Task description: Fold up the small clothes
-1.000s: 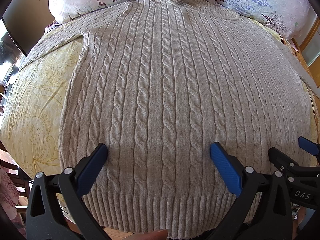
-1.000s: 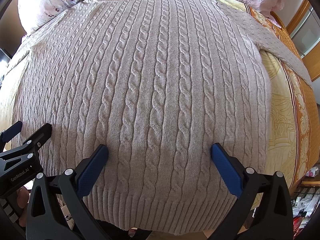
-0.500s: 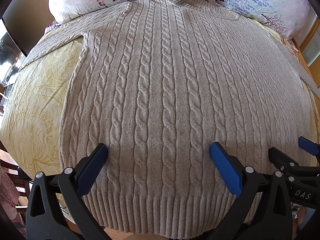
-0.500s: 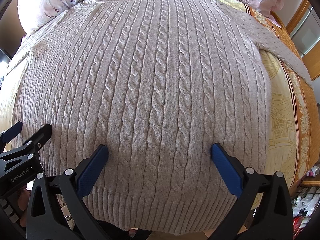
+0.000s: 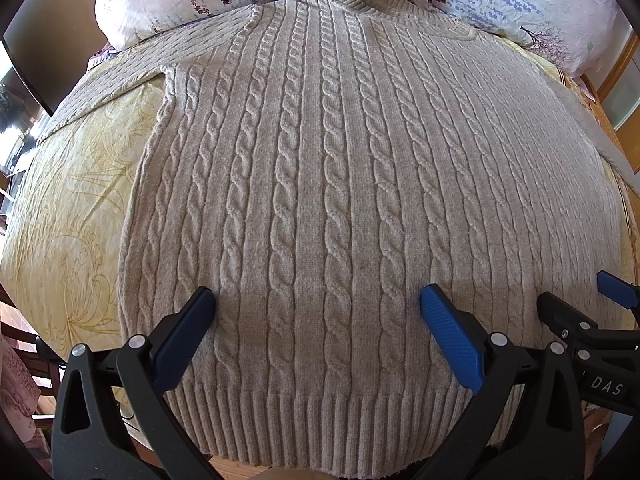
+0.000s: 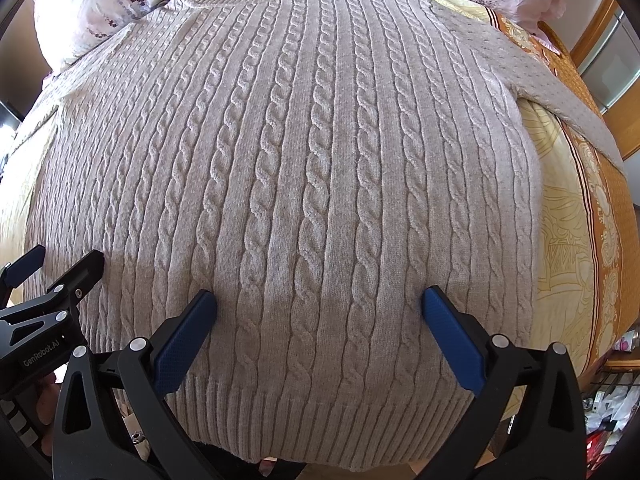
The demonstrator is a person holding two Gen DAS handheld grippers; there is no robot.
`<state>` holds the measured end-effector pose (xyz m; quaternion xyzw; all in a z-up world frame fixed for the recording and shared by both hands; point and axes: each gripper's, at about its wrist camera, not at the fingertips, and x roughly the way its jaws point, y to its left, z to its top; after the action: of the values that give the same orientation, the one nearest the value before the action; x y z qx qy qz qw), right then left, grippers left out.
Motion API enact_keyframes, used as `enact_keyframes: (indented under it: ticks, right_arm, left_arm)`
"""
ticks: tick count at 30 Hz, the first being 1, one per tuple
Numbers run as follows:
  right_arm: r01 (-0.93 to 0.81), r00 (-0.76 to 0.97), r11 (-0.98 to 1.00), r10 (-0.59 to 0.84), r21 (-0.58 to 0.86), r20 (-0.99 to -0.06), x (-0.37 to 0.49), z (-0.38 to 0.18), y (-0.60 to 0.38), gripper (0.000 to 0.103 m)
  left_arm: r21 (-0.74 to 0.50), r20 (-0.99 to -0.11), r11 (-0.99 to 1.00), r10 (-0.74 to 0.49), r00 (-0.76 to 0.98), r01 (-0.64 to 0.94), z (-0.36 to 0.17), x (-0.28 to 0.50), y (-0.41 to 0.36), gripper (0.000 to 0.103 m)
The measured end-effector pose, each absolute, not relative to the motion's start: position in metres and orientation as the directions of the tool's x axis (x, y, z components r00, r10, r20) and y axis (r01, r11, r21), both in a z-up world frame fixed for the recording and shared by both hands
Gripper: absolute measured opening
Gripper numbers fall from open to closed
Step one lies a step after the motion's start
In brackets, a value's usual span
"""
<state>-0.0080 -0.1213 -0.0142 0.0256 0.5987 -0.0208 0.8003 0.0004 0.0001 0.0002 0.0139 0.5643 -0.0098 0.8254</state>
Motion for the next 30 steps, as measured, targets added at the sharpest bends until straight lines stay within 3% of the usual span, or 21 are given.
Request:
enact_keyframes:
  ticks: [30]
  right_arm:
    - [0.095,0.300,0.995,-0.002,0.028,-0.954,0.011,-0.015,-0.124,0.102]
  left_arm:
    - [0.014,-0.946,0.999,-0.001,0.324,0.044,-0.001,0.011,-0.004,0.101]
